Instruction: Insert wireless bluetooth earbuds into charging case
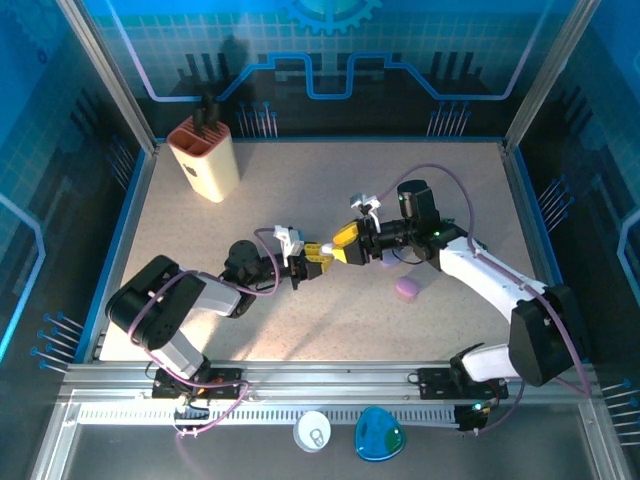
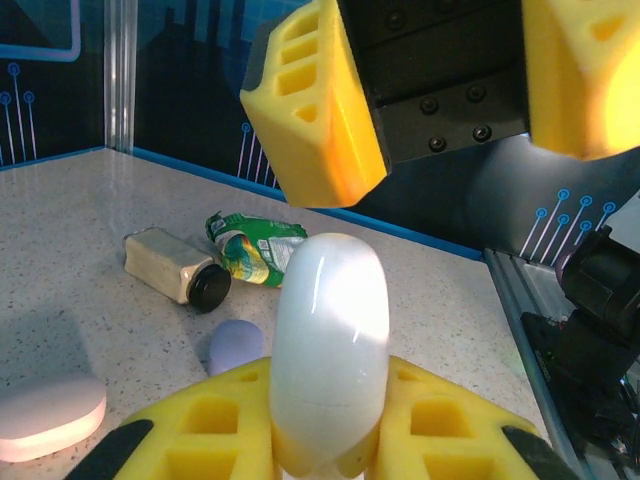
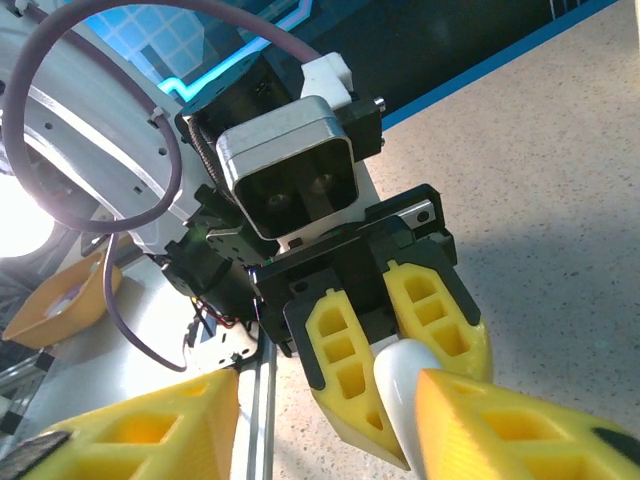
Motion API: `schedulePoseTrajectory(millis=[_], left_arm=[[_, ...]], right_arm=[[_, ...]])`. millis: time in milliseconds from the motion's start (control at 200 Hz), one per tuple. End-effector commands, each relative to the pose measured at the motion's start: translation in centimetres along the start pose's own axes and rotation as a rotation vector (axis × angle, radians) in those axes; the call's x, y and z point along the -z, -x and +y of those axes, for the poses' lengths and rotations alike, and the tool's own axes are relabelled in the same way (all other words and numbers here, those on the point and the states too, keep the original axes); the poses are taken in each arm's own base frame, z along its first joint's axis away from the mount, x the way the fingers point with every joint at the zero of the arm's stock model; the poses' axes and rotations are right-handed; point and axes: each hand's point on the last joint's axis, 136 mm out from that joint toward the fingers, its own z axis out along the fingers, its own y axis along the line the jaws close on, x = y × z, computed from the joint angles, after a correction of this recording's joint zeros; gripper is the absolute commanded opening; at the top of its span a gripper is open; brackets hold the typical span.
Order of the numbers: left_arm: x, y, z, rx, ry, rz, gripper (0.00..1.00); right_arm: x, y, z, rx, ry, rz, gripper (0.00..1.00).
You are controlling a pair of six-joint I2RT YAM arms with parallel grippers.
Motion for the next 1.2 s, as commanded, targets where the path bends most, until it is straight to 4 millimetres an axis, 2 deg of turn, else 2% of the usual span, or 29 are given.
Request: schedulePoseTrajectory(millis=[0,95,120,305,315,335,455,665,735,875,900,945,1111,1146,1196], left_arm=[[-0.2,1.3,-0.4,0.002,-0.043,-0.028,0.07],[-0.3,1.8,-1.2,0.026,-0.103,-0.023,0.07],[-0.3,1.9,-1.4,0.035,-0.115,-0.021,0.07],[-0.4,2.5,-2.2,0.073,-0.172,-0.015,0.05],[-0.4,2.6,-2.3,0.072,-0.175,-0.015,0.05],[-0.4,2.6,-2.3,0.072,-0.178,-0.015,0.05],[-0.4,2.5,-2.4,0.070,-0.182,-0.012,0.05],[-0.2,2.1,-2.0,0.065,-0.167,-0.007,0.07],[-0.2,1.9,-1.7,0.061,-0.155,-0.007,0.09],[0.1,1.6,-1.0,0.028,-0.105,-0.015,0.14],[0.1,1.6,-0.8,0.016,-0.090,-0.019,0.16],[0.3,1.4,-0.5,-0.007,-0.060,-0.024,0.23],[1.6,0.9,0.7,-0.102,0.070,-0.036,0.77],[2.0,0.6,0.9,-0.120,0.101,-0.034,0.85],[2.6,0.3,1.2,-0.146,0.140,-0.030,0.92]], right_arm=[[0.4,0.3,-0.1,0.067,-0.071,-0.011,0.61],[0.6,0.6,-0.8,0.149,-0.144,-0.021,0.64],[0.4,-0.5,-1.0,0.144,-0.146,-0.004,0.65],[-1.2,-3.1,-1.5,0.157,-0.138,0.096,0.63],[-1.3,-3.2,-1.6,0.150,-0.137,0.101,0.62],[-1.3,-2.3,-1.5,0.163,-0.134,0.090,0.61],[-1.7,-2.4,-2.2,0.137,-0.136,0.086,0.51],[-1.4,-1.4,-2.2,0.153,-0.144,0.042,0.33],[-1.3,-1.2,-2.2,0.157,-0.146,0.035,0.25],[-1.2,-0.7,-2.1,0.164,-0.152,0.020,0.16],[-1.2,-1.6,-2.4,0.145,-0.156,0.029,0.15],[-1.2,-1.6,-2.6,0.141,-0.167,0.024,0.15],[-0.6,-1.2,-5.0,0.046,-0.244,-0.021,0.14],[-0.4,-1.2,-6.0,0.007,-0.281,-0.033,0.14],[-0.4,-1.3,-7.4,-0.052,-0.336,-0.046,0.14]])
